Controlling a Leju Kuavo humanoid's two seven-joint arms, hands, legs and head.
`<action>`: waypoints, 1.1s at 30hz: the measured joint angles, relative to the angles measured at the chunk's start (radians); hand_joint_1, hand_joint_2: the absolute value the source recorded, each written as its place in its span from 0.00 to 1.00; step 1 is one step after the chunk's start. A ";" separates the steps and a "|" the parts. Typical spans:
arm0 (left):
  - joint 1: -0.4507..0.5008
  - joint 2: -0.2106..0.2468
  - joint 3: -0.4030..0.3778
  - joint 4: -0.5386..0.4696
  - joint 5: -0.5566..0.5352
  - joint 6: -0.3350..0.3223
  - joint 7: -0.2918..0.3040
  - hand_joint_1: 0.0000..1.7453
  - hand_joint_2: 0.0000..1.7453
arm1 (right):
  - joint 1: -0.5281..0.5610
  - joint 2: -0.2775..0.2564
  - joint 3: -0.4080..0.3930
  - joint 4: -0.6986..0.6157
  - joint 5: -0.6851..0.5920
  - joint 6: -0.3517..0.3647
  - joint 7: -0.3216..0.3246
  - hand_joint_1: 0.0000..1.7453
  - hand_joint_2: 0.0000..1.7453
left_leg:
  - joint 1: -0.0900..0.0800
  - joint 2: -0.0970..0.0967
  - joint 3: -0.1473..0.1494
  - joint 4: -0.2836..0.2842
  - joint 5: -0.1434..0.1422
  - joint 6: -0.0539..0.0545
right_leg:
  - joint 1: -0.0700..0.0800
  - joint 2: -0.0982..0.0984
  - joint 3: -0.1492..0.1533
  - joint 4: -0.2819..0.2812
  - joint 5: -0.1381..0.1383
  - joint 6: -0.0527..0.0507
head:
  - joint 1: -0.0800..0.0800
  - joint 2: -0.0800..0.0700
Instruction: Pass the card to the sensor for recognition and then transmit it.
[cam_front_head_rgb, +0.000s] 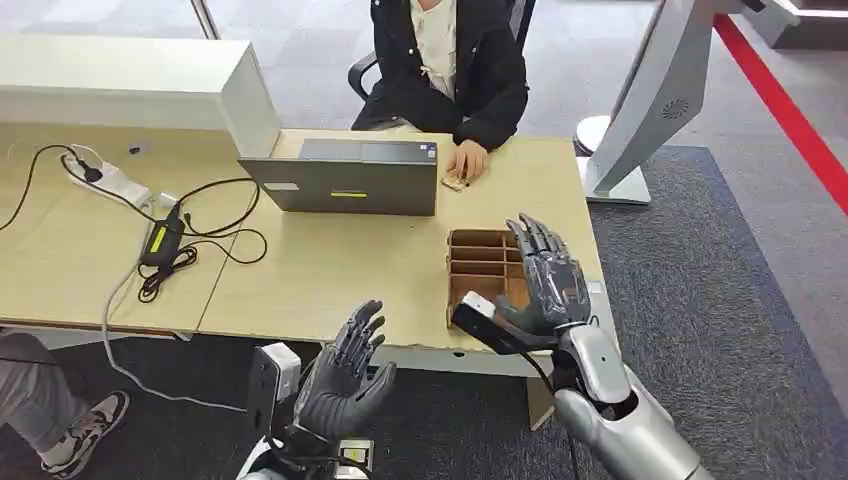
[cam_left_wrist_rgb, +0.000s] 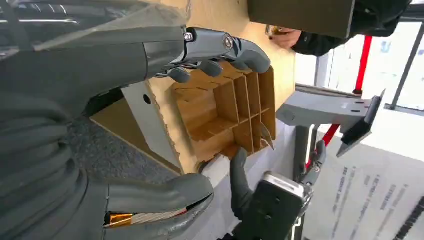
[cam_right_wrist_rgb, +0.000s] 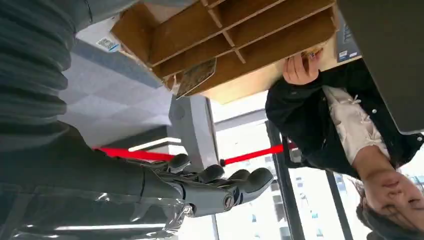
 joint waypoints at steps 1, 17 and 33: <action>-0.002 0.000 -0.001 0.000 0.001 -0.002 0.000 0.00 1.00 | 0.004 0.000 -0.001 -0.004 0.021 0.004 0.001 0.00 1.00 | 0.000 0.000 0.000 0.000 0.000 0.000 | 0.000 0.000 0.000 0.000 0.000 0.000 | -0.001 0.000; -0.018 -0.003 -0.010 0.000 0.003 -0.033 -0.002 0.00 1.00 | -0.087 0.048 0.016 0.056 0.112 0.011 -0.028 0.00 1.00 | 0.000 0.000 -0.001 0.000 0.001 0.001 | 0.000 0.000 0.000 0.000 0.000 0.000 | 0.000 0.000; -0.018 -0.011 -0.009 0.006 0.001 -0.074 -0.020 0.00 1.00 | -0.220 0.116 0.072 0.341 0.066 0.030 -0.064 0.00 1.00 | 0.000 0.000 -0.001 0.000 0.001 0.001 | 0.000 0.000 0.000 0.000 0.000 0.000 | 0.000 0.000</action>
